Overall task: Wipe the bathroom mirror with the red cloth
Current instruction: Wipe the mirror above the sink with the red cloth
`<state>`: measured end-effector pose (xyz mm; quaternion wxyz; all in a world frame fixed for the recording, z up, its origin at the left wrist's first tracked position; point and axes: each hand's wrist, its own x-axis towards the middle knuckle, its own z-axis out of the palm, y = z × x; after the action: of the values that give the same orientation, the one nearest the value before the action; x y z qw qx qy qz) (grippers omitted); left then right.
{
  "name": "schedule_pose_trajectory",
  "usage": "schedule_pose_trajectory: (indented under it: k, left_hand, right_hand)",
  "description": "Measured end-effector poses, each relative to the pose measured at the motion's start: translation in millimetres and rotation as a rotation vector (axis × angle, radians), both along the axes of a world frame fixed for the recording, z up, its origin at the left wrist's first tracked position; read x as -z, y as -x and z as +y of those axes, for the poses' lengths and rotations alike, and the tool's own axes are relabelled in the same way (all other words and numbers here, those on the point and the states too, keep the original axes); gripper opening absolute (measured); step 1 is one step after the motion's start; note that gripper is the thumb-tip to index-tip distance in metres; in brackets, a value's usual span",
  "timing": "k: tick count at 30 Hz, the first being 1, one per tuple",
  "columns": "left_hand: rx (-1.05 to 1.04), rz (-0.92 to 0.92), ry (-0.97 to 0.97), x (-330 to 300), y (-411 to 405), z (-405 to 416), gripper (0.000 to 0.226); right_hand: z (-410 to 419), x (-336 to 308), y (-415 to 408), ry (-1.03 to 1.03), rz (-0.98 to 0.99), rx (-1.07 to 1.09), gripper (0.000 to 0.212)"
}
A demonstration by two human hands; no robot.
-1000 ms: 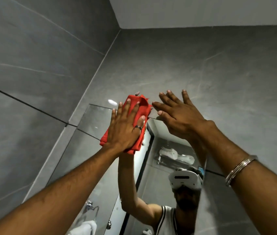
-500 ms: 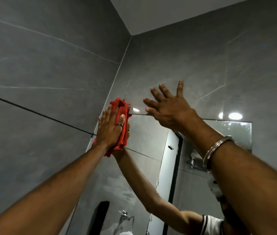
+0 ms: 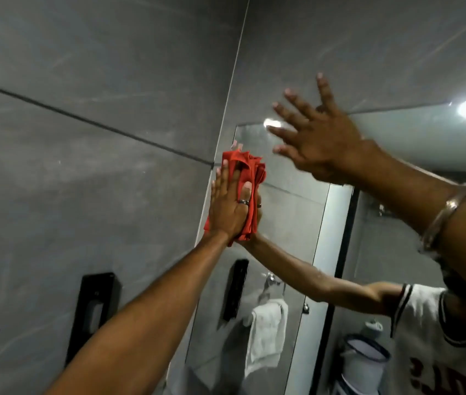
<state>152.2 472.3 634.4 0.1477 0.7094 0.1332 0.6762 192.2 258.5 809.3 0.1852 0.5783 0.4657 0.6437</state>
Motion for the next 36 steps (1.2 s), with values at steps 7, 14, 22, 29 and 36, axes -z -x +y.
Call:
schedule_pose_trajectory:
  k: [7,14,22,29,36]
  left_hand:
    - [0.071,0.048,0.083,127.0,10.7,-11.0,0.061]
    - [0.067,0.105,0.283,288.2,14.9,-20.4,0.090]
    - [0.107,0.034,0.468,343.4,11.0,-82.2,0.106]
    - [0.095,0.038,0.408,346.5,-13.3,-180.9,0.087]
    - [0.038,0.057,0.174,328.8,-32.4,-306.1,0.068]
  right_hand:
    - [-0.5,159.7,-0.2,0.240,0.140,0.022,0.079]
    - [-40.4,282.5,15.8,0.138,0.274,-0.075,0.071]
    - [-88.5,360.2,21.4,0.012,0.136,-0.125,0.057]
    - [-151.4,378.9,12.9,-0.021,0.270,-0.037,0.059]
    - [-235.5,379.0,-7.1,-0.129,0.293,0.023,0.064]
